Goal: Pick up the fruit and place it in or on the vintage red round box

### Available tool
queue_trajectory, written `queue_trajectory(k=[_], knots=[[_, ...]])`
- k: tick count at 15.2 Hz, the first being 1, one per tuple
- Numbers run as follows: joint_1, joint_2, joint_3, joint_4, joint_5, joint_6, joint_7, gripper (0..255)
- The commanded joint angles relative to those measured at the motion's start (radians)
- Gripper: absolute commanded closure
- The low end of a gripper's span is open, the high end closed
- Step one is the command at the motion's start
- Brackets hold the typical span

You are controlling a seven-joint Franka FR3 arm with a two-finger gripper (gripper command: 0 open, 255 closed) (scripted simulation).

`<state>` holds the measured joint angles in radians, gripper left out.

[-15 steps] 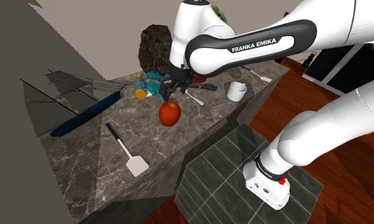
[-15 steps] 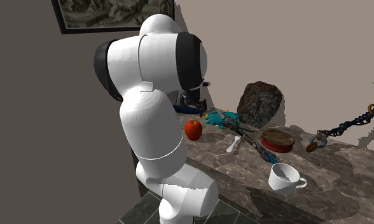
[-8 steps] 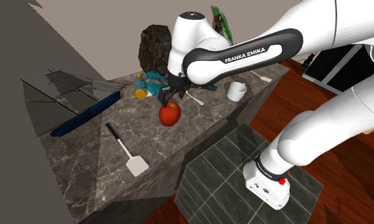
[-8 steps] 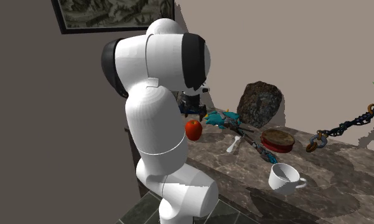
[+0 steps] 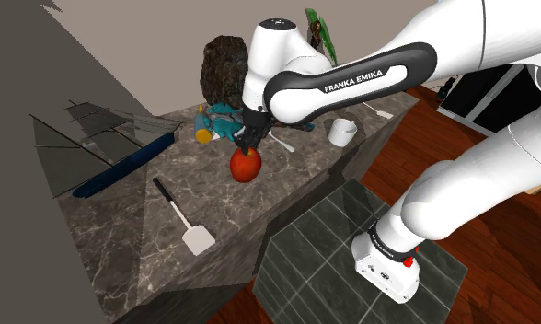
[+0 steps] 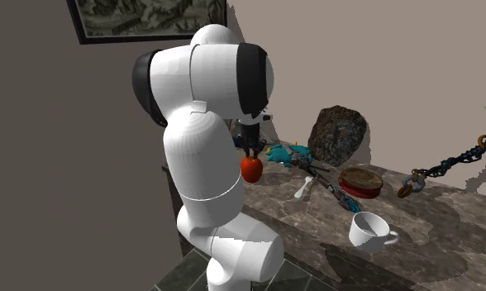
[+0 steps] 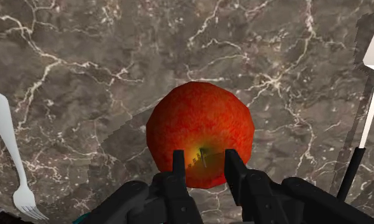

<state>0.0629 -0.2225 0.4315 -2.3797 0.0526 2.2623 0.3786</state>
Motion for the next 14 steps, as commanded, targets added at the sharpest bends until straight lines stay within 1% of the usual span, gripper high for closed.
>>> queue_trajectory(k=[1, 8, 14], knots=[[0.0, 0.0, 0.0, 0.0, 0.0, 0.0, 0.0, 255], [0.0, 0.0, 0.0, 0.0, 0.0, 0.0, 0.0, 255], [0.003, -0.038, -0.011, 0.049, 0.014, -0.085, -0.014, 255]])
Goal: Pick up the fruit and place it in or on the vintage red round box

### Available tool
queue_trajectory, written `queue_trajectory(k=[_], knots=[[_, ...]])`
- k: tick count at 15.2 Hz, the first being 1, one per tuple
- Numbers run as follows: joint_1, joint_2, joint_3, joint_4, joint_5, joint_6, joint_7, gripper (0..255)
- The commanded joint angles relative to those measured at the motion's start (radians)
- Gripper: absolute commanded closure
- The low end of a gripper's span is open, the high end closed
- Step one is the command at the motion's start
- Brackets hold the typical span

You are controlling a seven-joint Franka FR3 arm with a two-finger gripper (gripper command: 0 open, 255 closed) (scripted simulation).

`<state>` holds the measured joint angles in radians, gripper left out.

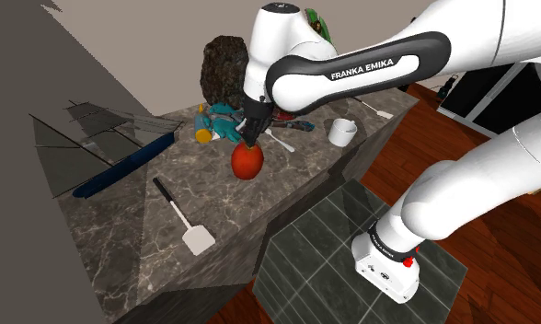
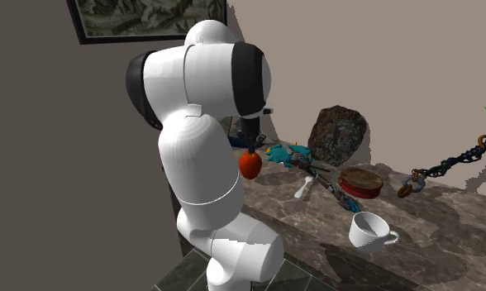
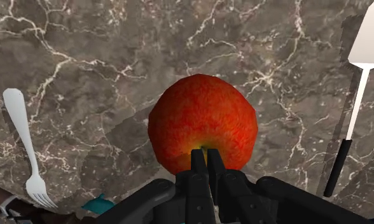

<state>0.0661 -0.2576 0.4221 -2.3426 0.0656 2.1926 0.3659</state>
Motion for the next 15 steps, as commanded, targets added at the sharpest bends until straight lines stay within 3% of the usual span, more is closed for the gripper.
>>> queue_trajectory(k=[1, 15], knots=[[0.0, -0.008, -0.003, 0.021, 0.002, -0.03, -0.004, 255], [-0.001, -0.058, -0.025, 0.168, 0.012, -0.223, -0.021, 255]])
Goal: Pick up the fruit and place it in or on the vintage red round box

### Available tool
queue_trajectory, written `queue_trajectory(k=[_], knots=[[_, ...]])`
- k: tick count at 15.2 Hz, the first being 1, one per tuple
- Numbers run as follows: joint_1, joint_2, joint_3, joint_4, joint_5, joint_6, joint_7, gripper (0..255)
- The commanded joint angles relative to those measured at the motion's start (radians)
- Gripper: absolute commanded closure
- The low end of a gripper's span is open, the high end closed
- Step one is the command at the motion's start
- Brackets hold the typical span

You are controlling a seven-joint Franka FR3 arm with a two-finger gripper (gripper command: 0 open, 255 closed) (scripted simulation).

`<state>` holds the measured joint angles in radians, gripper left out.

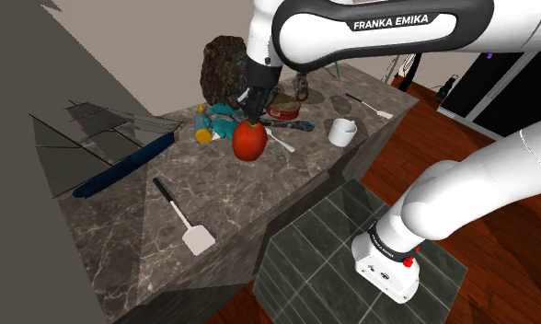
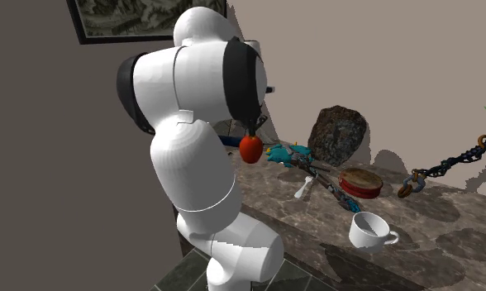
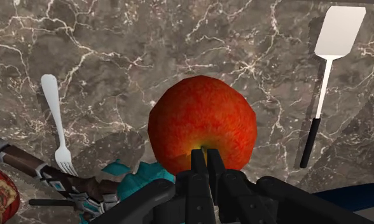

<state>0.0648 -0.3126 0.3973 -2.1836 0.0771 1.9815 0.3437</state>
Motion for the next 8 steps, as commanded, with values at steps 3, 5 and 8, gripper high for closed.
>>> queue_trajectory(k=[3, 5, 8], knots=[[0.0, -0.006, -0.003, 0.033, 0.001, -0.039, -0.001, 255], [-0.019, 0.003, -0.035, 0.048, -0.008, -0.047, -0.047, 255], [-0.048, 0.023, -0.08, 0.078, -0.022, -0.059, -0.113, 255]])
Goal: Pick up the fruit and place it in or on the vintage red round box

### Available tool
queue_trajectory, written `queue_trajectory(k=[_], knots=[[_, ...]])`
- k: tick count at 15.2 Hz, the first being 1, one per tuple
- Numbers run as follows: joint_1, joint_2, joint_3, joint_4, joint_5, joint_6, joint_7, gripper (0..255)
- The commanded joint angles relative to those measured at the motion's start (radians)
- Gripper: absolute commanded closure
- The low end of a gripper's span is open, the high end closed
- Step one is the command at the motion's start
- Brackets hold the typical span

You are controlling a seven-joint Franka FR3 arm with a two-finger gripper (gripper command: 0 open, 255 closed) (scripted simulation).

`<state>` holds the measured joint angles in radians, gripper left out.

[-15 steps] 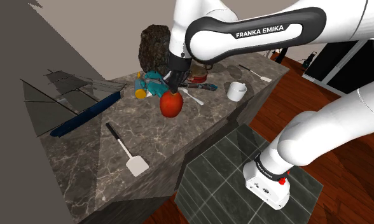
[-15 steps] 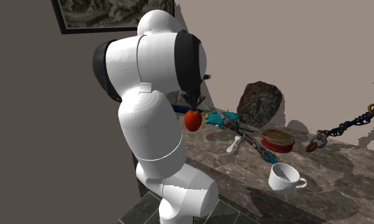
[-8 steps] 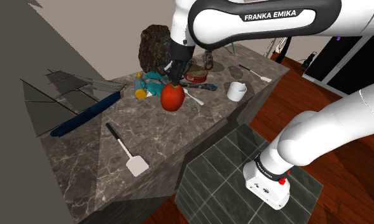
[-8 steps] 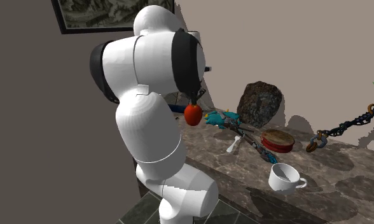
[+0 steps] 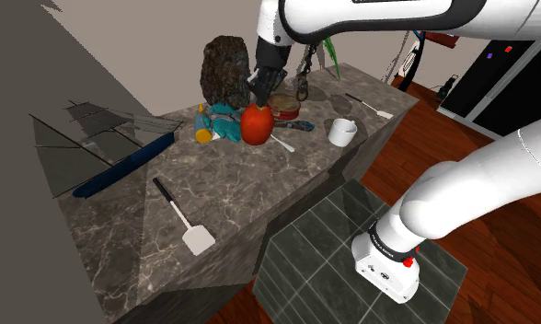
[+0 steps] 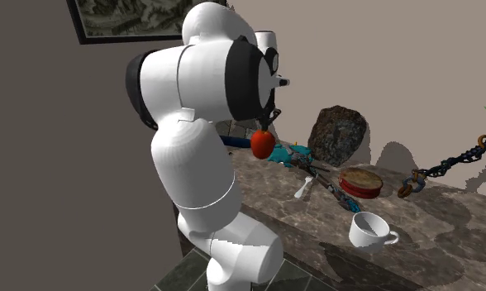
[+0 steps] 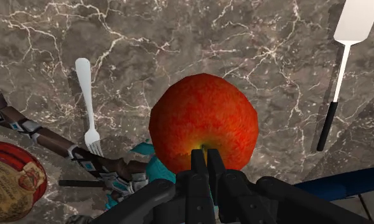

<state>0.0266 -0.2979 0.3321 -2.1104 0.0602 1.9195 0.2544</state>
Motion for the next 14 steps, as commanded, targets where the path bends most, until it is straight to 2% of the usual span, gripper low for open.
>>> queue_trajectory(k=[1, 8, 14], knots=[[-0.019, 0.017, -0.03, 0.017, -0.01, -0.001, -0.046, 255], [-0.086, 0.104, -0.123, 0.135, -0.039, -0.036, -0.19, 255], [-0.141, 0.212, -0.19, 0.284, -0.056, -0.078, -0.306, 255]])
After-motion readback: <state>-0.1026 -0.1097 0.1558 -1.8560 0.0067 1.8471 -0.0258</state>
